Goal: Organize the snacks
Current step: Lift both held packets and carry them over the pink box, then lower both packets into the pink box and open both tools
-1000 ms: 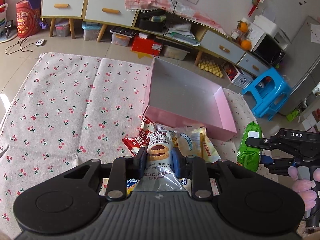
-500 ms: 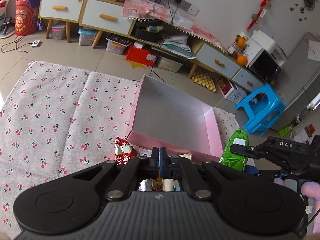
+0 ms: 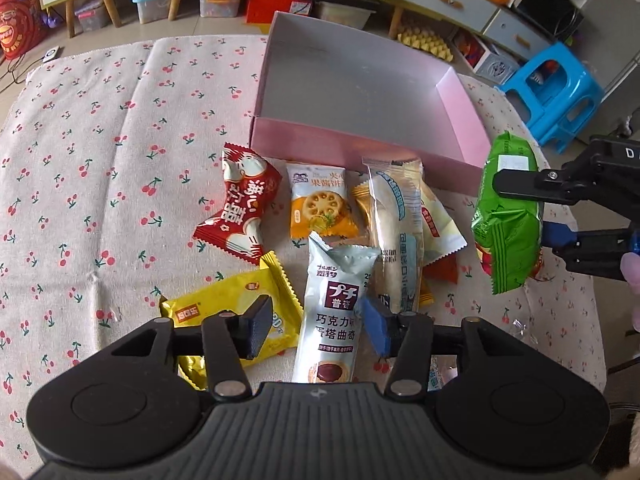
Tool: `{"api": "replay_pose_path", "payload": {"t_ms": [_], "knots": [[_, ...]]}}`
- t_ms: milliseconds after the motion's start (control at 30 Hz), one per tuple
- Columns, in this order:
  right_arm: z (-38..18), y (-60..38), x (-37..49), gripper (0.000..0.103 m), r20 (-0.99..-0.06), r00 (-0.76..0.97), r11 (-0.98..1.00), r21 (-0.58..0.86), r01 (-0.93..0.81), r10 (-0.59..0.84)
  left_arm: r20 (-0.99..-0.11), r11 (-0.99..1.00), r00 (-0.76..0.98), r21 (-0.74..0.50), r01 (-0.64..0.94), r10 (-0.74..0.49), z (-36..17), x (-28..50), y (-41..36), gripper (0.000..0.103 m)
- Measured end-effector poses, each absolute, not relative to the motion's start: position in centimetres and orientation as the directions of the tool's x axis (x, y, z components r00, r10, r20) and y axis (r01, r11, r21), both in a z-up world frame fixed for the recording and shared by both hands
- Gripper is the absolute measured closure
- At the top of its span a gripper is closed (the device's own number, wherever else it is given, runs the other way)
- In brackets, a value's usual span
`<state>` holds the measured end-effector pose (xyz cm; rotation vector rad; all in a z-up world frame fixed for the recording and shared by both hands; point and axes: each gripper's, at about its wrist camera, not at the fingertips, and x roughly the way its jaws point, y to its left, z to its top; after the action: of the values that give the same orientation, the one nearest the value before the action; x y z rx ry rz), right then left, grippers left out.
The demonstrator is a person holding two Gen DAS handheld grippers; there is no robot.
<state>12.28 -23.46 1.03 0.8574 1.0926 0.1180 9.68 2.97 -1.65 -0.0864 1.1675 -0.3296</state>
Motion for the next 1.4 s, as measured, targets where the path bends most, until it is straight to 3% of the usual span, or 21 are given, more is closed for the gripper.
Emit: {"api": "replay_pose_path", "payload": {"t_ms": [233,267,300,667,1000,1400], "knots": [[0.8,-21.6,12.1,0.057,-0.763,0.455,0.747,0.609,0.266,0.459,-0.912,0.954,0.340,-0.139,0.266,-0.227,-2.5,8.6,1.3,0.059],[0.9,-21.4,12.1,0.057,-0.766,0.454,0.756,0.602,0.258,0.455,-0.912,0.955,0.347,-0.128,0.266,-0.219,-2.5,8.5,1.3,0.073],[0.9,-21.2,12.1,0.057,-0.769,0.454,0.764,0.594,0.250,0.450,-0.913,0.958,0.352,-0.113,0.265,-0.205,-2.5,8.4,1.3,0.075],[3.3,-19.3,12.9,0.057,-0.782,0.483,0.869,0.488,0.084,0.393,-0.864,0.965,0.456,-0.114,0.235,-0.213,1.0,8.7,2.3,0.076],[4.4,-20.2,17.3,0.057,-0.774,0.505,0.881,0.470,0.053,0.382,-0.827,0.967,0.524,-0.091,0.236,-0.205,3.3,13.0,0.1,0.076],[2.1,-22.3,22.0,0.057,-0.735,0.598,0.913,0.408,0.016,0.318,-0.769,0.985,0.619,-0.078,0.154,-0.158,2.2,19.3,-2.0,0.076]]}}
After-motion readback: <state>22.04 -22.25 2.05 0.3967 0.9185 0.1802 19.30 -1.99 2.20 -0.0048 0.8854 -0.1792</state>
